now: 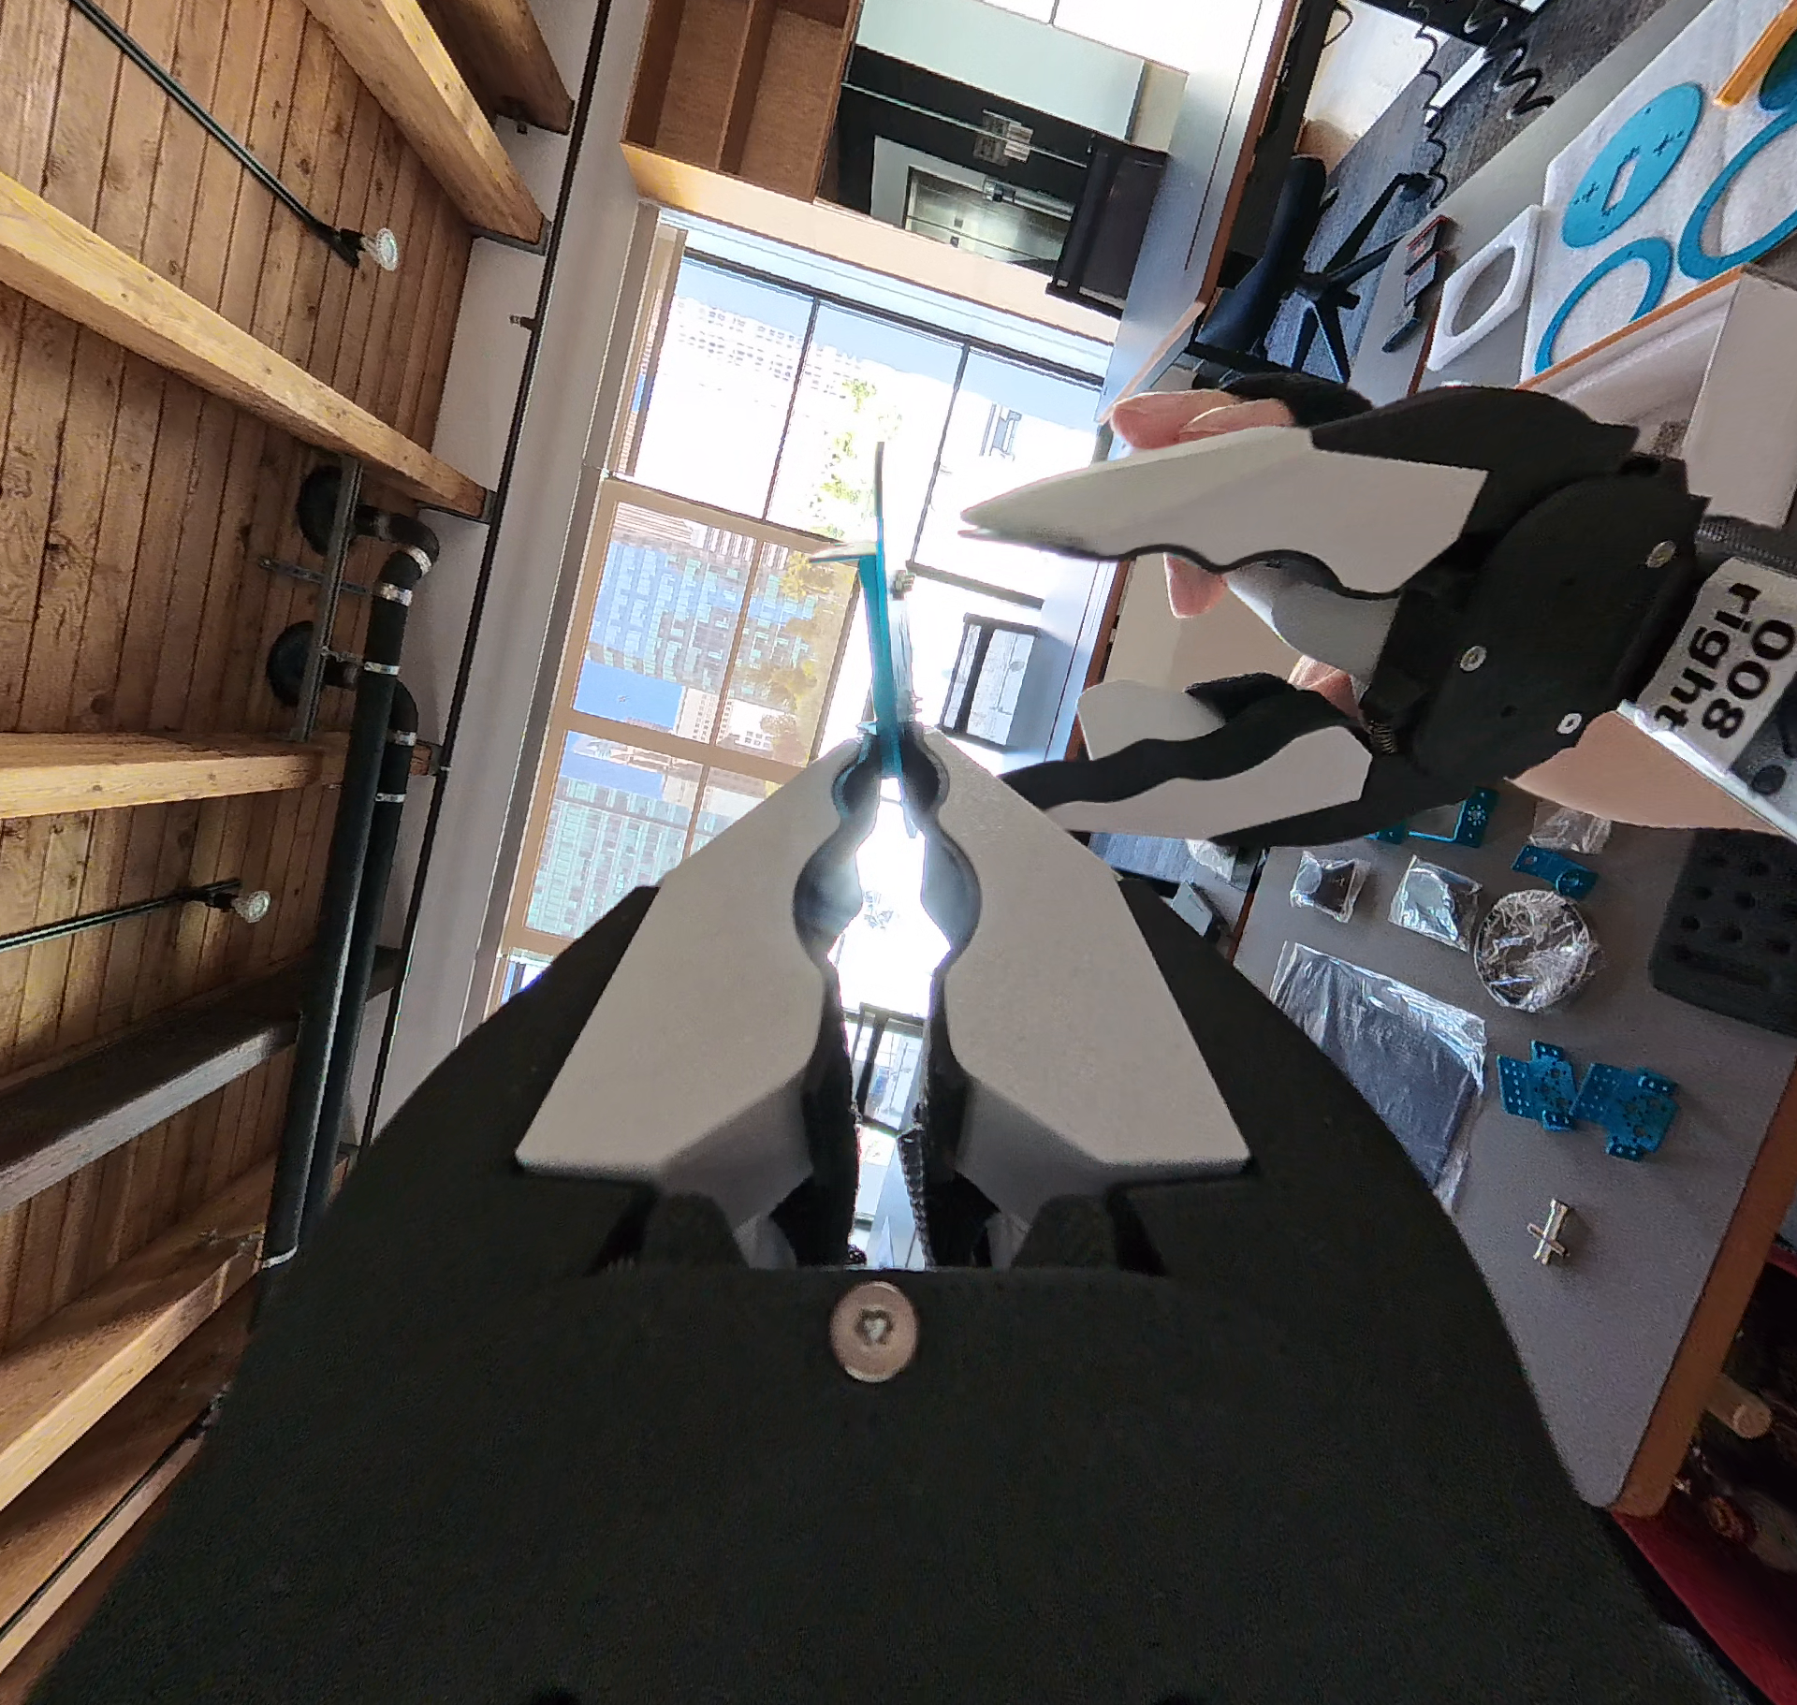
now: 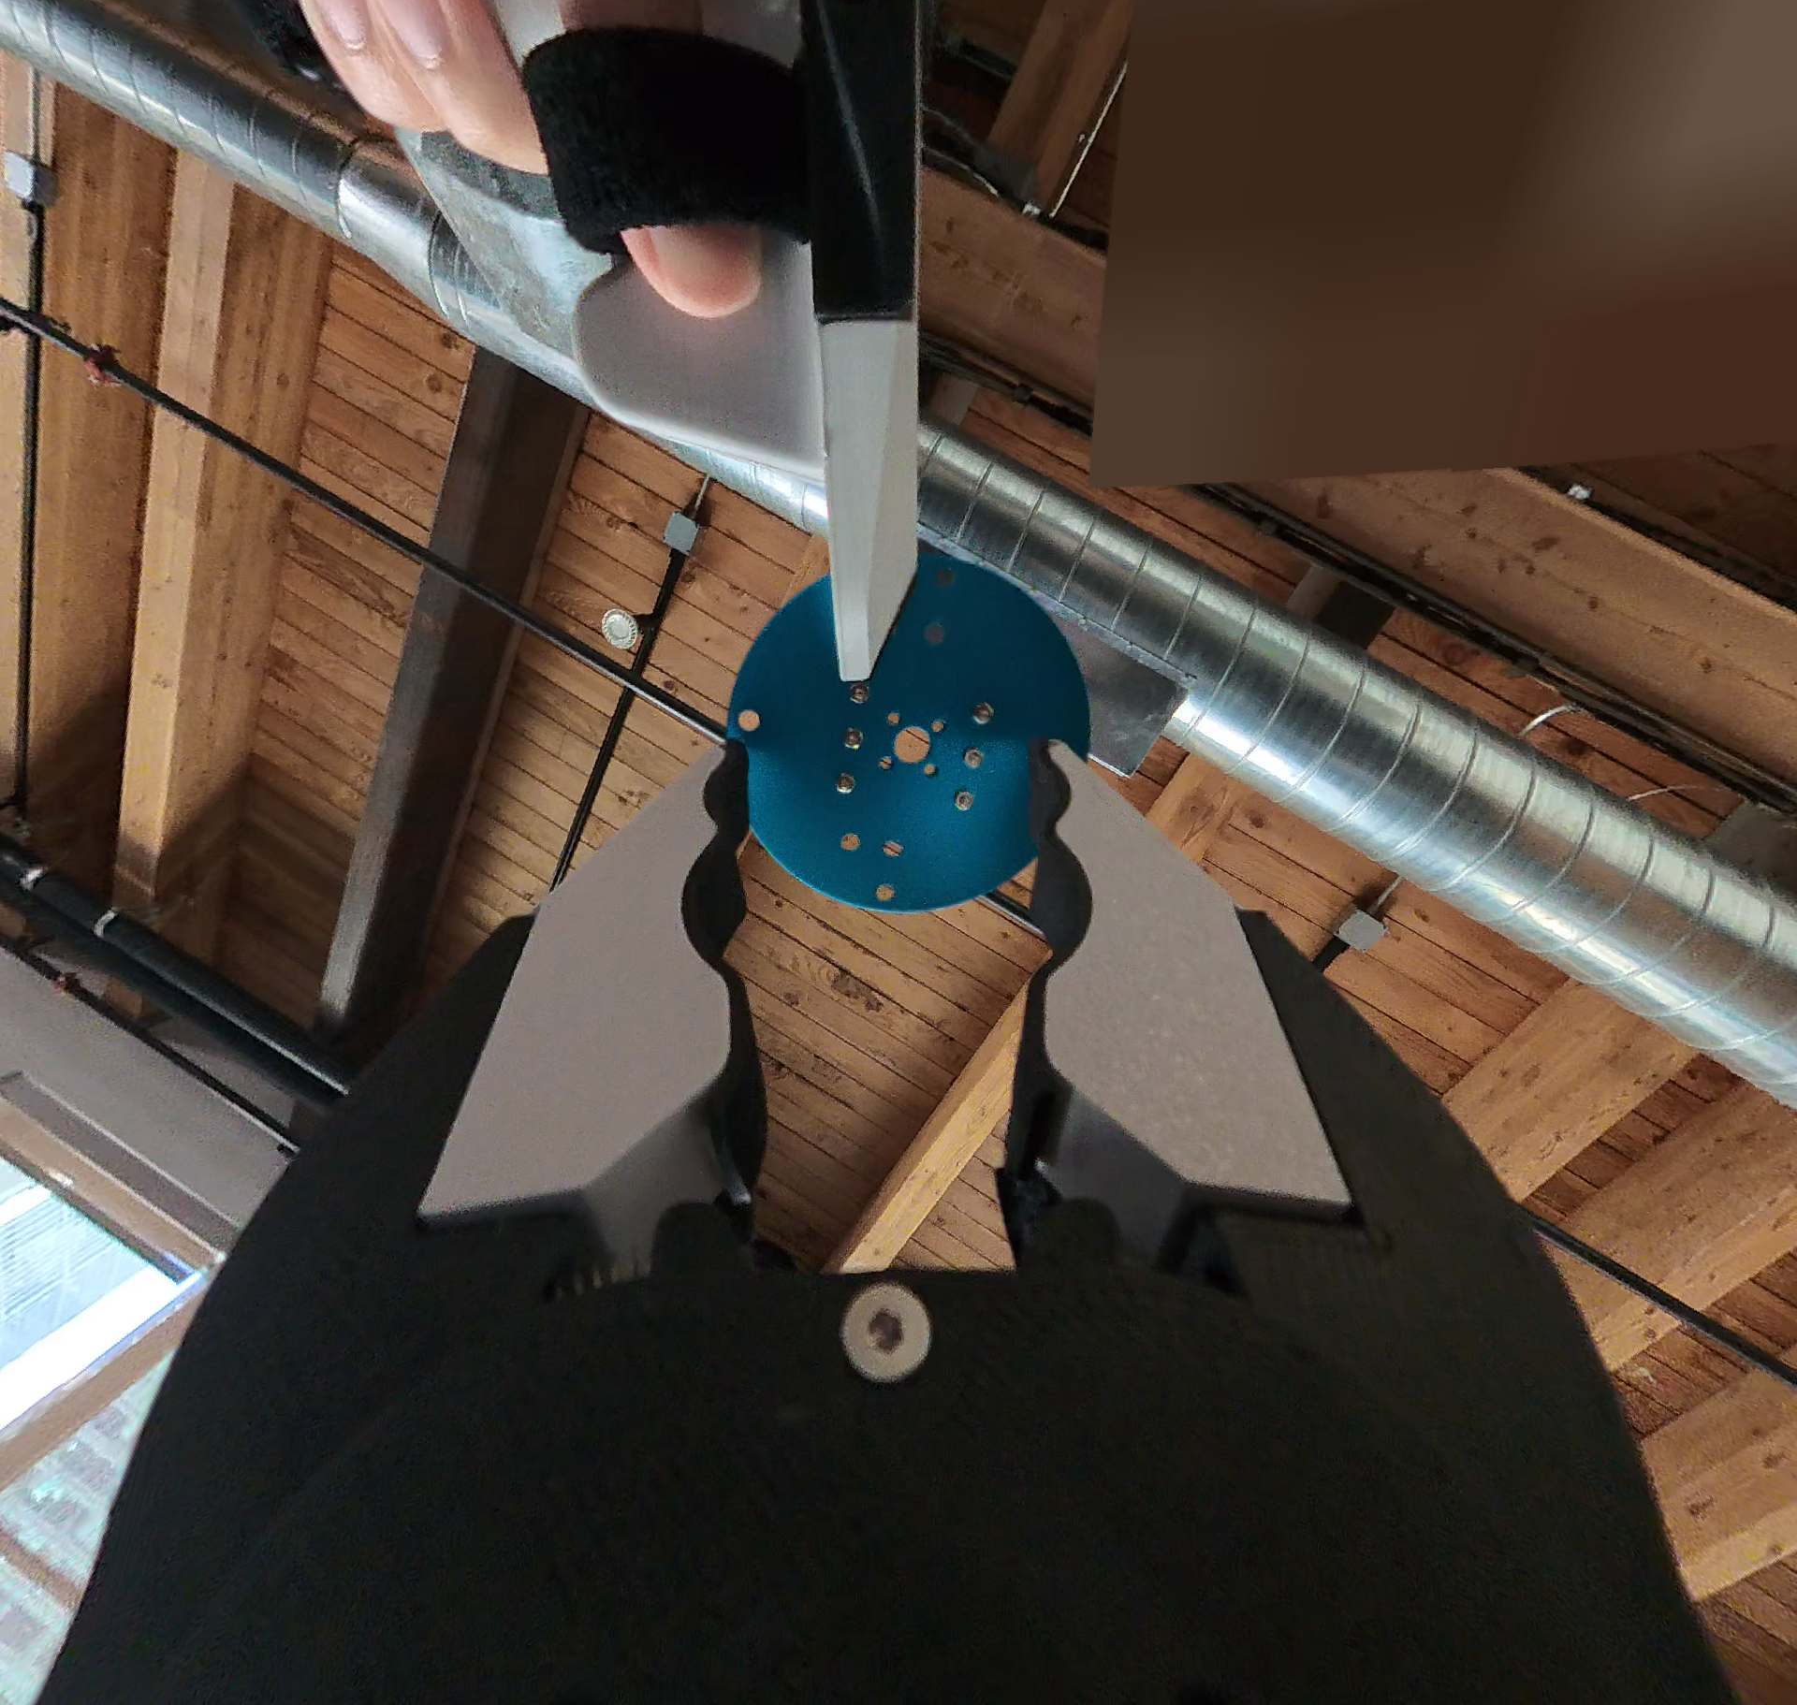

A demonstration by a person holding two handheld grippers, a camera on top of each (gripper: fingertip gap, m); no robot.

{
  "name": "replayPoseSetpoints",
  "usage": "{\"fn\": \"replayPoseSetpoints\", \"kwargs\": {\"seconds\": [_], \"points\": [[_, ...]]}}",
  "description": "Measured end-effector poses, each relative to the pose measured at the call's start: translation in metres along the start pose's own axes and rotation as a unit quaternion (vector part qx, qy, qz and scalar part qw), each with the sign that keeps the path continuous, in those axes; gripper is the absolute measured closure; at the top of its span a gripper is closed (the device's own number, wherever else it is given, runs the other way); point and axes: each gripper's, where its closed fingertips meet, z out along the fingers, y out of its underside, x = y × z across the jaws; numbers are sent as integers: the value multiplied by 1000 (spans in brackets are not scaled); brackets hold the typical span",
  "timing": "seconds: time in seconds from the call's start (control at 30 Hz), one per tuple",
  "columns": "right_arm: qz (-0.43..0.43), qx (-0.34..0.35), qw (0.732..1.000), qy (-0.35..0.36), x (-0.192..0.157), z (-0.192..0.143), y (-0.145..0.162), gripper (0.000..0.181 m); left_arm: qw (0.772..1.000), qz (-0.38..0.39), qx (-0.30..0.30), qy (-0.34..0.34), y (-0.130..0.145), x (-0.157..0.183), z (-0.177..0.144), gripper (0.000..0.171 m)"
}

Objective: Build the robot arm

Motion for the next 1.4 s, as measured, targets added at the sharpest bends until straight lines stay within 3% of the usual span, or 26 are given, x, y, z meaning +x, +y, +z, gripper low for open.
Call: {"fn": "replayPoseSetpoints", "kwargs": {"seconds": [0.83,1.4], "points": [[-12,-55,998,-28,-10,4,14,119,1000,-3,2,4,1,6,2,168],[4,-40,999,-34,-12,-1,8,129,1000,2,-4,4,5,8,4,168]]}}
